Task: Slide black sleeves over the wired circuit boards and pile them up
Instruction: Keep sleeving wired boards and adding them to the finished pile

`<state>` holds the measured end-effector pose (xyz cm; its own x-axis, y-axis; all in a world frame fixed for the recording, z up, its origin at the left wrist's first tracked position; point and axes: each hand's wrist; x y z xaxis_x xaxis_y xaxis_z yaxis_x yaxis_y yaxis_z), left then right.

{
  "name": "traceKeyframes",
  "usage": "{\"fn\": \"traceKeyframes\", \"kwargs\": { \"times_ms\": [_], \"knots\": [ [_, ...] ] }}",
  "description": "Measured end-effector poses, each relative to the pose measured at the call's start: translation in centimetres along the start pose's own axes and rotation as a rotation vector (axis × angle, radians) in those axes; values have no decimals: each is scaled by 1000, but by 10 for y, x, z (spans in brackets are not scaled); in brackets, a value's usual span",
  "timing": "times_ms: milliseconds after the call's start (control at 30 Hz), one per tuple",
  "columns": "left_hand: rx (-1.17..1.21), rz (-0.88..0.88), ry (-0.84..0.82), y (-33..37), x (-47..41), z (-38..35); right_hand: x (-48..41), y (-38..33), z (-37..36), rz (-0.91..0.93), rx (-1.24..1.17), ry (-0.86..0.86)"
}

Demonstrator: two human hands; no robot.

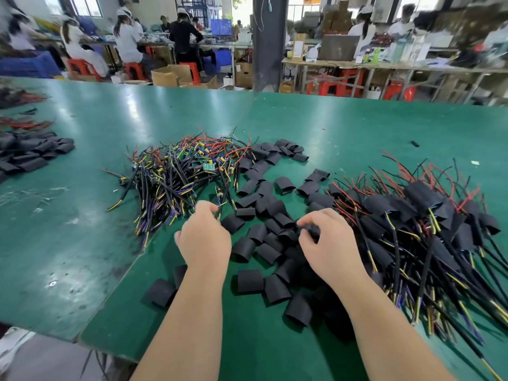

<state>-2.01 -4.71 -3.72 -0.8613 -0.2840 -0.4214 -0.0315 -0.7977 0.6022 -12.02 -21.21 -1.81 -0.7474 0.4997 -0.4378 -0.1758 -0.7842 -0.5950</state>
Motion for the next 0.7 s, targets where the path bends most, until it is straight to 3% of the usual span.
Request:
{"fn": "traceKeyframes", "kwargs": {
  "times_ms": [200, 367, 433, 533, 700],
  "knots": [
    [167, 22, 314, 8, 0, 9, 2, -2, 0, 5, -119, 55],
    [445, -270, 542, 16, 6, 17, 2, -8, 2, -155, -430, 55],
    [467, -417, 498, 20, 10, 18, 1, -12, 2, -329, -826, -62],
    [466, -606, 285, 24, 17, 16, -1, -14, 2, -532, -1386, -222],
    [478, -563, -21, 25, 20, 16, -6, -9, 8, -528, -1523, -181]
  ]
}}
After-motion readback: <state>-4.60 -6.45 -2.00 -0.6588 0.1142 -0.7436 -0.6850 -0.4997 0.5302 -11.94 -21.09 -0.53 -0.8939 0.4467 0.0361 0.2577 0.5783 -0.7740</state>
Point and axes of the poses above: each hand's wrist, its own x-axis away from the middle knuckle, its own z-axis out of the back of the hand, y = z × x, and after that the axes turned 13 degrees about y, right-handed
